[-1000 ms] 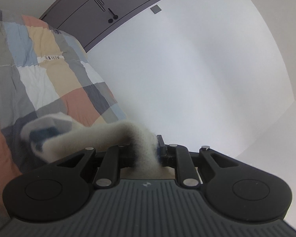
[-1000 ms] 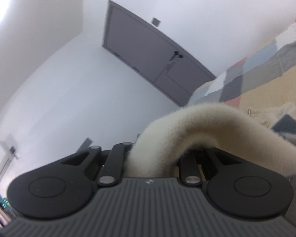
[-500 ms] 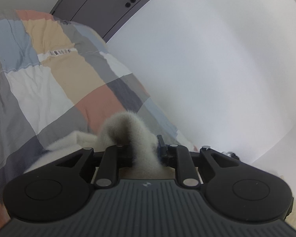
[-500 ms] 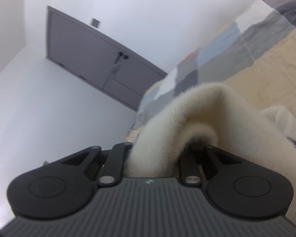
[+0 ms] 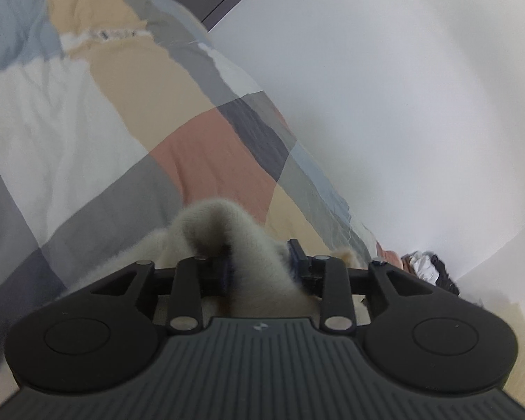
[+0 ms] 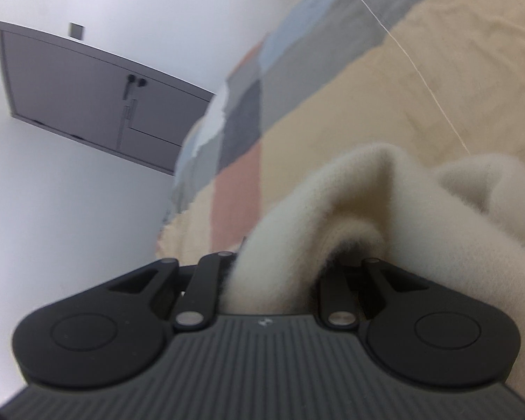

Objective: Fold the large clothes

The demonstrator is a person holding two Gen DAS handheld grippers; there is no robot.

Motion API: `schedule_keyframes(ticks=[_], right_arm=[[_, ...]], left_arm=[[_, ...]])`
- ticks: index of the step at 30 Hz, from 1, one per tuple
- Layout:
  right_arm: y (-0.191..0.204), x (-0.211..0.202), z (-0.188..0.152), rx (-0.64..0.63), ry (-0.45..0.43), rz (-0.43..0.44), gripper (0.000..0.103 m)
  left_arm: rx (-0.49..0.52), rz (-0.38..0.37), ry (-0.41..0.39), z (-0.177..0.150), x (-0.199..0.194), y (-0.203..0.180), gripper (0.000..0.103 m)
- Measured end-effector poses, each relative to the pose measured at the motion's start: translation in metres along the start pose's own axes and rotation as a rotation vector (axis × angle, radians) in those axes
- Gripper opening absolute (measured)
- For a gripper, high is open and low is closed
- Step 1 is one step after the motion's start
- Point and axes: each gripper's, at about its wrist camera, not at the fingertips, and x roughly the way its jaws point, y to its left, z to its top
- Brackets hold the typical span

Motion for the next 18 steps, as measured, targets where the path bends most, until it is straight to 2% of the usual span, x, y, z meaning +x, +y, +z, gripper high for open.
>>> schedule_keyframes(ticks=[4,7,10,15,18], right_arm=[[-0.008,0.012,0.002,0.022,0.019,-0.019,0.022],[-0.008,0.012,0.003,0.027,0.028,-0.013,0.023],[-0.005,0.008,0.002,0.004,0.029,0.008,0.029],[0.02,-0.019,-0.01,-0.074,0.011,0.092,0.077],[0.037,-0.041,-0.022,-0.165,0.01,0.12,0.078]], left_arm=[[-0.059,-0.01,0.027,0.001,0.015,0.019,0.042],[-0.061,-0.02,0.031,0.001,0.014,0.02,0.044],[-0.037,-0.028,0.029,0.0,0.006,0.014,0.057],[-0.002,-0.063,0.026,-0.007,-0.018,-0.006,0.078],[0.025,-0.098,0.004,-0.015,-0.043,-0.02,0.08]])
